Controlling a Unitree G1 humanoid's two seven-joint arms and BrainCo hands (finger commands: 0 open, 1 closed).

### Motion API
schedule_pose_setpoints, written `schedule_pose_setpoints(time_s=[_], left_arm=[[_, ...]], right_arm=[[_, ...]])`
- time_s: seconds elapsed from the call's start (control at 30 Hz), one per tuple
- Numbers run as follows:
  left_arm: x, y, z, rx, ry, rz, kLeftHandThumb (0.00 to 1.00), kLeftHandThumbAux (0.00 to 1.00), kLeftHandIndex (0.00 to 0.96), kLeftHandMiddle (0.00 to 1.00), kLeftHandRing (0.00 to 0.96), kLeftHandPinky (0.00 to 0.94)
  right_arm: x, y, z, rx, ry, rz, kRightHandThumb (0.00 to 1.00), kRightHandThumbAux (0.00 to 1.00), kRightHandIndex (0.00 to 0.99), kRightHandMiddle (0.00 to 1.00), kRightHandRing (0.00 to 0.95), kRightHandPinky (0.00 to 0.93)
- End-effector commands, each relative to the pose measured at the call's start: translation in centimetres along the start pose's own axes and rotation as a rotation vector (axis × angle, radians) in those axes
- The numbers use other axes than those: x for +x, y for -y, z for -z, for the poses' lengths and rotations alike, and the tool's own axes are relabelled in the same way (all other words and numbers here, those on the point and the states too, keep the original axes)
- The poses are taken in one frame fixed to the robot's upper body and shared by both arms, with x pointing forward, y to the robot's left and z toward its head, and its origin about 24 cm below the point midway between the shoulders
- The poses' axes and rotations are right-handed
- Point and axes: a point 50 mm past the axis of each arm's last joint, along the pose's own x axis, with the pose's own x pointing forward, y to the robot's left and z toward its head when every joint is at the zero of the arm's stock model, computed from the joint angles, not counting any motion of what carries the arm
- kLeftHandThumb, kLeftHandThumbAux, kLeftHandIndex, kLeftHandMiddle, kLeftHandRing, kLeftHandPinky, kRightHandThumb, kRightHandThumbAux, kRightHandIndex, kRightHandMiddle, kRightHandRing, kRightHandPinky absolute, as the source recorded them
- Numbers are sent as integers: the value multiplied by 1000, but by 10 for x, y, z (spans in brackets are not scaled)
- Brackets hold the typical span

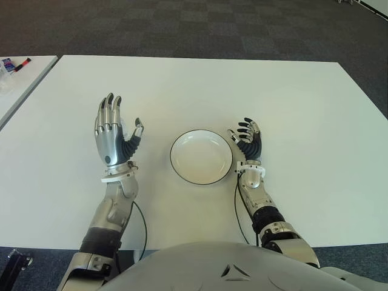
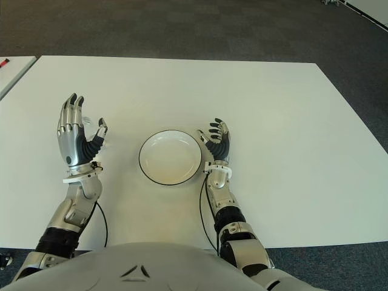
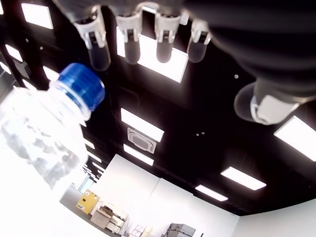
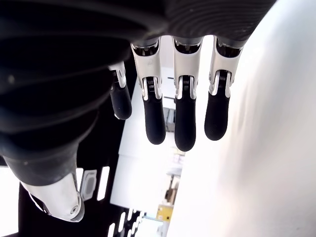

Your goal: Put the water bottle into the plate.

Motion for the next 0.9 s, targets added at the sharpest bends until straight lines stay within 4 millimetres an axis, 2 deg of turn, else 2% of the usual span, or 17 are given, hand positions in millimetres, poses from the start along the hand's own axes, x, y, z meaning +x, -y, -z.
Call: schedule_pose_setpoints(time_s=[0.03,0.33,0.63,0.9], left_arm=[[0,1,-2,-25,-4,-18,531,372,0,0,33,181],[1,2,-4,-42,2,-21,550,365,0,0,32,167],[1,3,-7,-45,7,-24,567,371,0,0,56,208],[0,4,-8,-48,1,-23,567,377,0,0,67,207]], right_arm=[[-8,2,14,-14,-76,-1,715,699,191,329,366,409],[-8,1,15,-16,-82,-2,709,696,190,329,366,406],[-8,1,16,-24,-83,-9,688,696,186,330,371,410],[-8,2,16,-27,-82,-17,688,703,186,331,371,409]])
